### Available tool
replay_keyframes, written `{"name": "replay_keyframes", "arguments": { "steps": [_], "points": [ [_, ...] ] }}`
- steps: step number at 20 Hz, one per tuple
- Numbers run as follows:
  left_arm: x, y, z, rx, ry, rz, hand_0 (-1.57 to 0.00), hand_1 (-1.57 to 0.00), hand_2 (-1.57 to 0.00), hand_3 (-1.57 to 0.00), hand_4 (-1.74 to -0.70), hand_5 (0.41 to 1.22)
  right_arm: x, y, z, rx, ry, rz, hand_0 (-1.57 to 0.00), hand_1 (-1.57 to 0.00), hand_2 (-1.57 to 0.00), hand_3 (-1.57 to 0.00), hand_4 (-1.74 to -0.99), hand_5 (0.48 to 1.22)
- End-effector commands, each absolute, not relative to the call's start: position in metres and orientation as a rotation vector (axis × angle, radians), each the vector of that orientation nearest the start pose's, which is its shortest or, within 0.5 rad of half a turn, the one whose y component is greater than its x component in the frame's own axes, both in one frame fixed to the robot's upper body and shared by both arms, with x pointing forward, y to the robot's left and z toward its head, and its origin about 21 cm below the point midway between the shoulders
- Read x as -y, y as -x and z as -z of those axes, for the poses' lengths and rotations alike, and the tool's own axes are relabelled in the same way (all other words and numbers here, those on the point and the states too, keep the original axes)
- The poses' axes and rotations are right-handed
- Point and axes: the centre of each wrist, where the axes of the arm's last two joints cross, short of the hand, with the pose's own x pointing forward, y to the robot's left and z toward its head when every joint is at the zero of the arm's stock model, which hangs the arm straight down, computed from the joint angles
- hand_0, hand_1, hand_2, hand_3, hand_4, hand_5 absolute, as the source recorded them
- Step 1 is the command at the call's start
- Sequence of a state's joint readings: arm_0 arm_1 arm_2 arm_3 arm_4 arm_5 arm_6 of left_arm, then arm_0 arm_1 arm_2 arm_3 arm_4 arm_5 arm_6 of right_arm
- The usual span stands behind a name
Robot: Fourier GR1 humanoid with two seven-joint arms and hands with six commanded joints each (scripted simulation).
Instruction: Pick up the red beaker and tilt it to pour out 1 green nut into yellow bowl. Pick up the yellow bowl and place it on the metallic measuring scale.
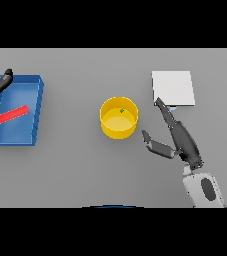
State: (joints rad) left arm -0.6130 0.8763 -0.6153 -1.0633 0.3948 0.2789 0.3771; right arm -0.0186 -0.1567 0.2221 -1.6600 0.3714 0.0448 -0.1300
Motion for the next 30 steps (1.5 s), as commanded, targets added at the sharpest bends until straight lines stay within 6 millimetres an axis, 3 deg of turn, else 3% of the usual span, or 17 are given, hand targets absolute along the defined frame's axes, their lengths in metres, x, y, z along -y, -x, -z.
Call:
{"name": "replay_keyframes", "arguments": {
  "steps": [1,4,8,14,21,30],
  "points": [
    [-0.347,-0.360,-0.099,1.088,-0.655,0.415,-0.02,-0.01,-0.01,-0.01,-0.71,0.683,0.207,-0.249,-0.026,1.748,0.179,-0.744,0.00,0.00,0.00,0.00,-1.172,0.728],
    [-0.344,-0.360,-0.097,1.116,-0.628,0.411,-0.01,-0.01,-0.01,-0.01,-0.72,0.667,0.198,-0.272,-0.049,1.684,0.301,-1.088,0.00,0.00,0.00,0.00,-1.216,0.704],
    [-0.344,-0.362,-0.100,1.107,-0.620,0.414,0.00,0.00,0.00,0.00,-0.71,0.669,0.178,-0.294,-0.062,1.659,0.358,-1.525,0.00,0.00,0.00,0.00,-1.232,0.702],
    [-0.347,-0.358,-0.099,1.118,-0.605,0.412,0.00,0.00,0.00,0.00,-0.72,0.684,0.155,-0.318,-0.070,1.521,0.358,-1.909,0.00,0.00,0.00,0.00,-1.212,0.705],
    [-0.352,-0.357,-0.096,1.118,-0.595,0.397,0.00,0.00,0.00,0.00,-0.72,0.688,0.133,-0.338,-0.057,1.338,0.372,-2.113,0.00,0.00,0.00,0.00,-1.231,0.703],
    [-0.356,-0.351,-0.097,1.136,-0.589,0.397,0.00,0.00,0.00,0.00,-0.72,0.688,0.112,-0.352,-0.054,1.181,0.368,-2.204,0.00,0.00,0.00,0.00,-1.297,0.753]
  ]
}}
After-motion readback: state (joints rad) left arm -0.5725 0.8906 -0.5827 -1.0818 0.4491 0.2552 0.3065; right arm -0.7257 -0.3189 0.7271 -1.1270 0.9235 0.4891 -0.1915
